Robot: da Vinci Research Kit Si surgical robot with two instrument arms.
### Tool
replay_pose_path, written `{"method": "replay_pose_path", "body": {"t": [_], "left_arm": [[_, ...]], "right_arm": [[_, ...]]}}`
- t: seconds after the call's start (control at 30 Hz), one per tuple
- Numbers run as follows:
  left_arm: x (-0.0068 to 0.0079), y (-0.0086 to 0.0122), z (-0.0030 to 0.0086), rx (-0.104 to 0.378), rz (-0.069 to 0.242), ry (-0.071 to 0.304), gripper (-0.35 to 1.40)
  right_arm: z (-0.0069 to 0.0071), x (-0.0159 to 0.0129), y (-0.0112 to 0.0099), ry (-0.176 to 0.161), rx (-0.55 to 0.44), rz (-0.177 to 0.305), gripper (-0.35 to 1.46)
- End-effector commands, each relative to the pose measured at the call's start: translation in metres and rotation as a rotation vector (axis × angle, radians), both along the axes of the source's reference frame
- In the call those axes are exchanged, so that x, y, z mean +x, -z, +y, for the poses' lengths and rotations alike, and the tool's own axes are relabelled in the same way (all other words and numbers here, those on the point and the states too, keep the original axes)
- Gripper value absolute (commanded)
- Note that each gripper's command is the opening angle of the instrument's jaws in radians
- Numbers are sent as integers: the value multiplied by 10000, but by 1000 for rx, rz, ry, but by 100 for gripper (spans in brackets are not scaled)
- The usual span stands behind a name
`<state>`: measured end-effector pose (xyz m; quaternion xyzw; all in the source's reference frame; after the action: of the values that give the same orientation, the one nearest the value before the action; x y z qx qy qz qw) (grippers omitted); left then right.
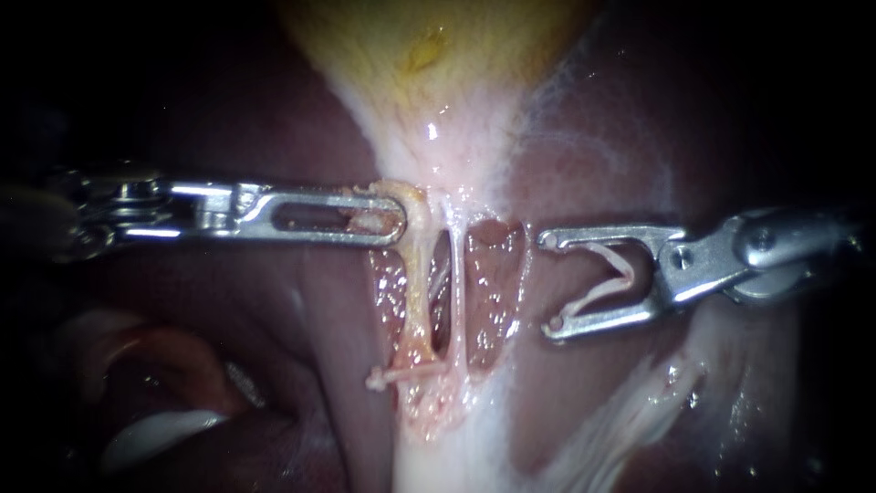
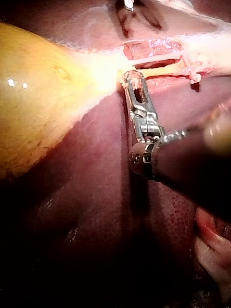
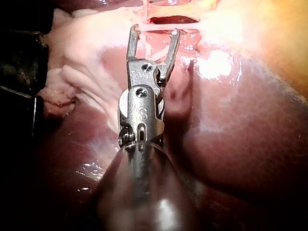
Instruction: Clipping second clip left tube
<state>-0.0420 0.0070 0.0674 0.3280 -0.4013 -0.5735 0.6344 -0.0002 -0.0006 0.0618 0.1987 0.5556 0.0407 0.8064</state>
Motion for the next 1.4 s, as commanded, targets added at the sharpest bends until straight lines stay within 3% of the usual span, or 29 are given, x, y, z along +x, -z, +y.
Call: {"method": "replay_pose_path", "body": {"t": [0.03,0.27,0.4,0.57,0.77,1.07,1.4], "left_arm": [[0,0,0,0,0,0,-35],[10,8,5,6,-6,-6,-35],[27,25,11,9,0,0,-35],[40,51,9,10,2,15,-35],[42,68,4,12,-1,21,-35],[42,68,3,12,-2,20,-35],[41,68,3,12,-1,21,-35]], "right_arm": [[0,0,0,0,0,0,50],[0,0,0,0,0,0,50],[0,0,0,0,0,0,50],[0,0,0,0,0,0,50],[0,1,0,0,0,0,50],[-5,16,-7,-9,6,-6,50],[-31,58,-38,-22,63,-20,50]]}}
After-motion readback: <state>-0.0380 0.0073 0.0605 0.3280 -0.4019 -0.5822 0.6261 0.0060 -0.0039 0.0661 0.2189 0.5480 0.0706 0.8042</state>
